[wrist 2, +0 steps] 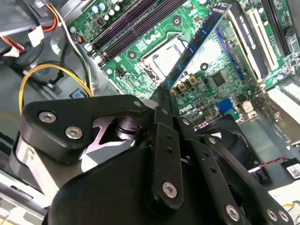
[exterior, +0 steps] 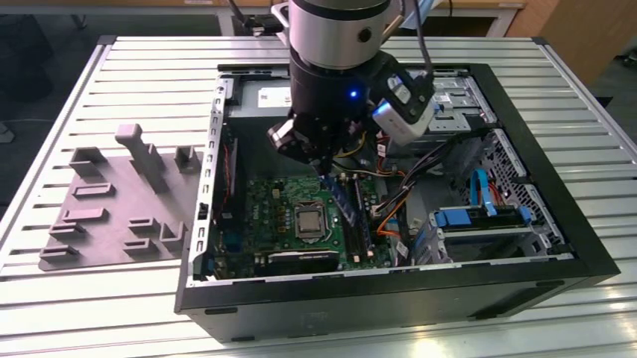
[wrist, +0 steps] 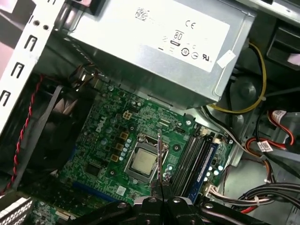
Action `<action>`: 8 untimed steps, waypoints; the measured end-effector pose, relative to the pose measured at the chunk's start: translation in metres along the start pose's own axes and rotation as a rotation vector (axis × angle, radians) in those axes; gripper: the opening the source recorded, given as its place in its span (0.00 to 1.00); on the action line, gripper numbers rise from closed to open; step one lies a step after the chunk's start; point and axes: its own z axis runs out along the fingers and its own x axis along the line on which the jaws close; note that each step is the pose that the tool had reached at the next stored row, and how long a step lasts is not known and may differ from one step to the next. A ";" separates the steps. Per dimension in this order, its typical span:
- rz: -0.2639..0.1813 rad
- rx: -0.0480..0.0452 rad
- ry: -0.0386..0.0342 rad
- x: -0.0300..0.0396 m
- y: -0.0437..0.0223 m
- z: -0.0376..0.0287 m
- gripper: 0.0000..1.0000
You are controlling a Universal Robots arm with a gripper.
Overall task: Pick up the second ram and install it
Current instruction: 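Insert the second ram into the second slot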
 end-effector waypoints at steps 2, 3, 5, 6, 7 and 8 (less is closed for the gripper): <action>0.021 0.0003 -0.0009 0.0000 0.0000 0.0001 0.12; 0.032 0.0005 -0.0013 0.0000 0.0000 0.0001 0.12; 0.055 0.0008 -0.0022 0.0000 0.0000 0.0001 0.12; 0.066 0.0010 -0.0026 0.0000 0.0000 0.0001 0.12; 0.077 0.0011 -0.0031 0.0000 0.0000 0.0002 0.12; 0.088 0.0013 -0.0035 0.0000 0.0000 0.0002 0.12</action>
